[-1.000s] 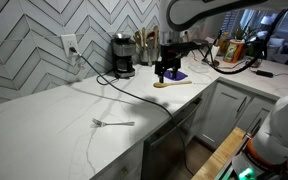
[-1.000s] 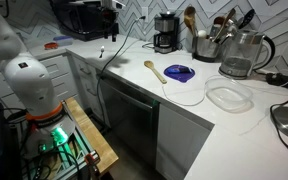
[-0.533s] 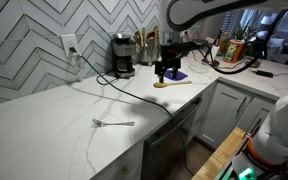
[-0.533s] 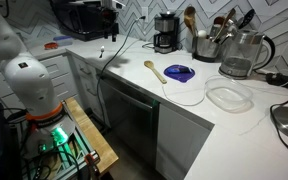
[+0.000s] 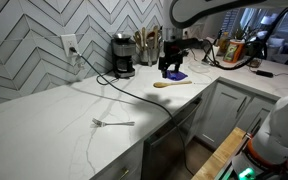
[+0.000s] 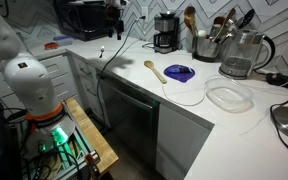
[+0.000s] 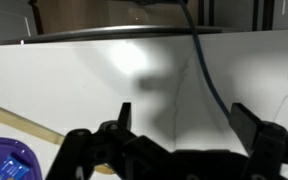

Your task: Remove the clamp tongs from the metallic utensil storage bucket and place it on the counter top

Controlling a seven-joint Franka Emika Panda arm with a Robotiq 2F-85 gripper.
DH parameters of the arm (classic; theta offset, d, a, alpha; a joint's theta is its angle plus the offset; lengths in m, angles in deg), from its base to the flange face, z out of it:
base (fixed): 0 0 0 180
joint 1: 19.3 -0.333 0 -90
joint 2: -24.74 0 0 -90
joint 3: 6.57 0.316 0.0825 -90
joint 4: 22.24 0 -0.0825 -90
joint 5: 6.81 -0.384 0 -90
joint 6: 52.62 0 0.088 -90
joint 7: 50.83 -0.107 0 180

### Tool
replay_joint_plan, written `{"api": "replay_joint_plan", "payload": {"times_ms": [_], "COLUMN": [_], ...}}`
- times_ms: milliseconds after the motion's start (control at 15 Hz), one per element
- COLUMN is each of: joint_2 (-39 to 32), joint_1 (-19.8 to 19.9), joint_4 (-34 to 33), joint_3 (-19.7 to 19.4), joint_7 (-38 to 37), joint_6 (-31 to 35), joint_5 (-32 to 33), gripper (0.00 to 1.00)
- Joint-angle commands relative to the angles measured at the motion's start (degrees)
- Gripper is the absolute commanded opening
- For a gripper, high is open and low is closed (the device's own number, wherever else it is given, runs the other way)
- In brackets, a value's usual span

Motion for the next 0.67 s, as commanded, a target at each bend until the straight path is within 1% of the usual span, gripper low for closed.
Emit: {"api": "replay_joint_plan", "payload": {"times_ms": [0, 133, 267, 467, 600], "joint_2": [0.86, 0.50, -0.39, -2.22, -4.25], "joint_1": [2.38, 3.61, 4.83, 6.15, 6.72], "joint_4": [-1.96, -3.96, -6.12, -10.31, -13.56], "joint_3": [-4.21, -6.93, -9.18, -12.75, -15.02], "joint_7": [10.37, 17.87, 23.97, 33.30, 39.23], "joint_6": [0.06, 1.33, 4.41, 12.14, 17.79], "joint_5": [6.19, 9.18, 12.34, 12.83, 10.97], "gripper": [1.00, 1.00, 1.00, 1.00, 1.00]}}
